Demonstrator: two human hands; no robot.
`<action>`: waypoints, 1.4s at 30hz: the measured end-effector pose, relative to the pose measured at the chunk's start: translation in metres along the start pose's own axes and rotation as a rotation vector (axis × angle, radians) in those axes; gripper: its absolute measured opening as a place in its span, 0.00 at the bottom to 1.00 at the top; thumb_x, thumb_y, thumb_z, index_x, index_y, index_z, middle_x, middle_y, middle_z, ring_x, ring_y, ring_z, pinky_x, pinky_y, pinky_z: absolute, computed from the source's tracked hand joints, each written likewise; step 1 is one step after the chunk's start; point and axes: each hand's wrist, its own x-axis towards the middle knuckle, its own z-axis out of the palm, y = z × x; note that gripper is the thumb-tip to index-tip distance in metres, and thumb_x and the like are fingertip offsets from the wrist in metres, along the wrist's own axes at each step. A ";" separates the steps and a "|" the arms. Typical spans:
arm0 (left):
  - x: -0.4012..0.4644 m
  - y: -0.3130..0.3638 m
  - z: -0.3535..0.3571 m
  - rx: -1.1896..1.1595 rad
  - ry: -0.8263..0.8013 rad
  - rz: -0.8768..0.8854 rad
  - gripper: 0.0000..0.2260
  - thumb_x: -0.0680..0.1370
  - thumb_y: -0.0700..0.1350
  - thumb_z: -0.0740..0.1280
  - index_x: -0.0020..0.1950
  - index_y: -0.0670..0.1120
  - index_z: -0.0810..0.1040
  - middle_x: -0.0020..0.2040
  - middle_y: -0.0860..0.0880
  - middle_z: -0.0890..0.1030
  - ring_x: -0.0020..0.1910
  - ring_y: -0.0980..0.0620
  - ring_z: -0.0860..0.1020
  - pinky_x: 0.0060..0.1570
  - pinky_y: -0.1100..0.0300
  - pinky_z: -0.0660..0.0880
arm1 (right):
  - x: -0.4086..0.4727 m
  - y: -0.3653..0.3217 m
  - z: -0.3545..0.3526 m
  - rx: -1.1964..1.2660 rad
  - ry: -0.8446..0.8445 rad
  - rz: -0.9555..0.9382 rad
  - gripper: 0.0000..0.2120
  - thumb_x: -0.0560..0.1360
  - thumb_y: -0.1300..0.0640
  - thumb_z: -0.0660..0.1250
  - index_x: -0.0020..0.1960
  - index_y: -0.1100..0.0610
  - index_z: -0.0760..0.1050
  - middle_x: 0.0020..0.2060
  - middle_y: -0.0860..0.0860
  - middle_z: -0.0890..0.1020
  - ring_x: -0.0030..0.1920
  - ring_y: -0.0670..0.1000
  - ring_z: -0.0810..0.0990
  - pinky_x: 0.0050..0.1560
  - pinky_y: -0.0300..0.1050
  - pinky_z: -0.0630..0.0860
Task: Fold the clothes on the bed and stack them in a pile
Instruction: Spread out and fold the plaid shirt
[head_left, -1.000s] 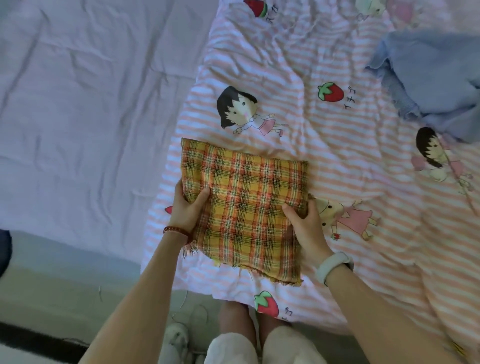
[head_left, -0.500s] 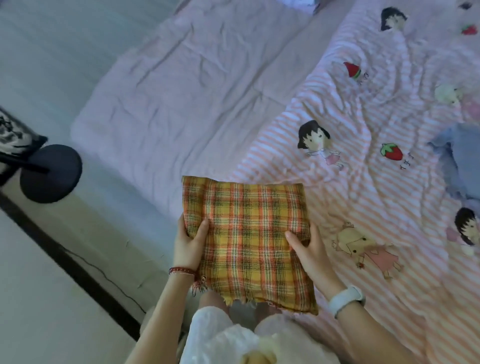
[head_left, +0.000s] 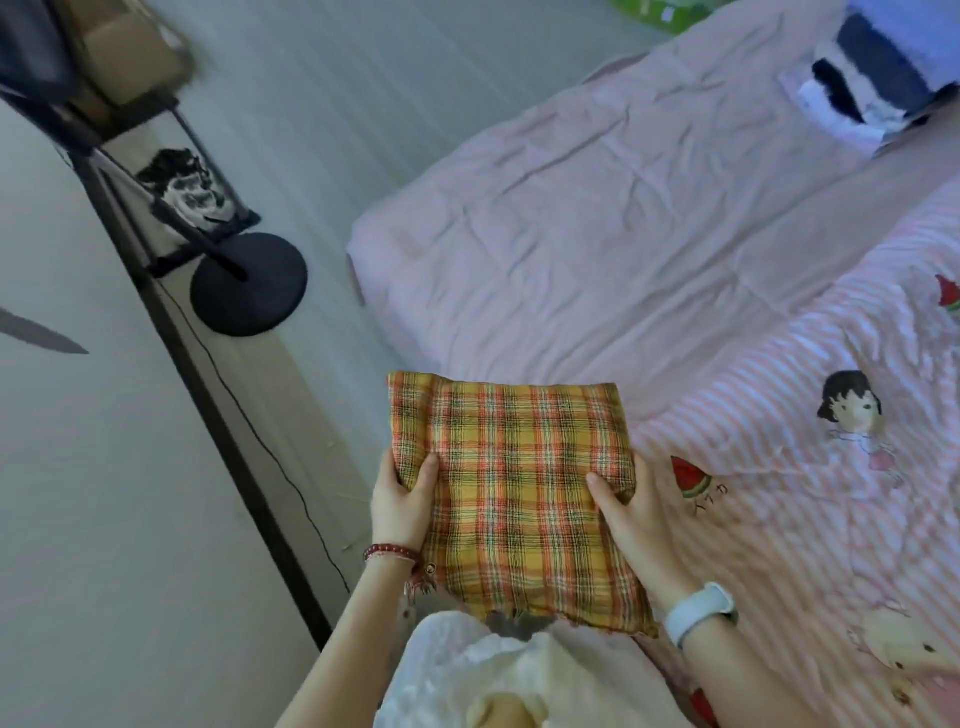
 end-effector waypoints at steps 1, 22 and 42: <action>0.011 0.001 -0.015 0.001 0.020 -0.003 0.17 0.77 0.45 0.66 0.64 0.44 0.71 0.54 0.50 0.76 0.54 0.49 0.76 0.56 0.54 0.73 | 0.005 -0.007 0.017 -0.003 -0.018 0.011 0.22 0.76 0.53 0.64 0.68 0.53 0.64 0.57 0.46 0.75 0.55 0.41 0.76 0.47 0.33 0.73; 0.304 0.127 -0.147 -0.109 0.308 -0.066 0.19 0.77 0.48 0.65 0.67 0.45 0.69 0.59 0.47 0.76 0.56 0.49 0.75 0.59 0.52 0.72 | 0.277 -0.214 0.244 -0.086 -0.238 -0.134 0.26 0.76 0.50 0.65 0.70 0.53 0.61 0.51 0.35 0.72 0.46 0.30 0.75 0.37 0.25 0.72; 0.616 0.289 -0.195 0.043 0.133 0.035 0.19 0.77 0.50 0.64 0.66 0.47 0.69 0.57 0.49 0.78 0.57 0.47 0.77 0.59 0.49 0.73 | 0.484 -0.379 0.377 0.041 -0.003 -0.057 0.21 0.76 0.51 0.64 0.67 0.54 0.65 0.53 0.44 0.76 0.54 0.47 0.76 0.47 0.40 0.74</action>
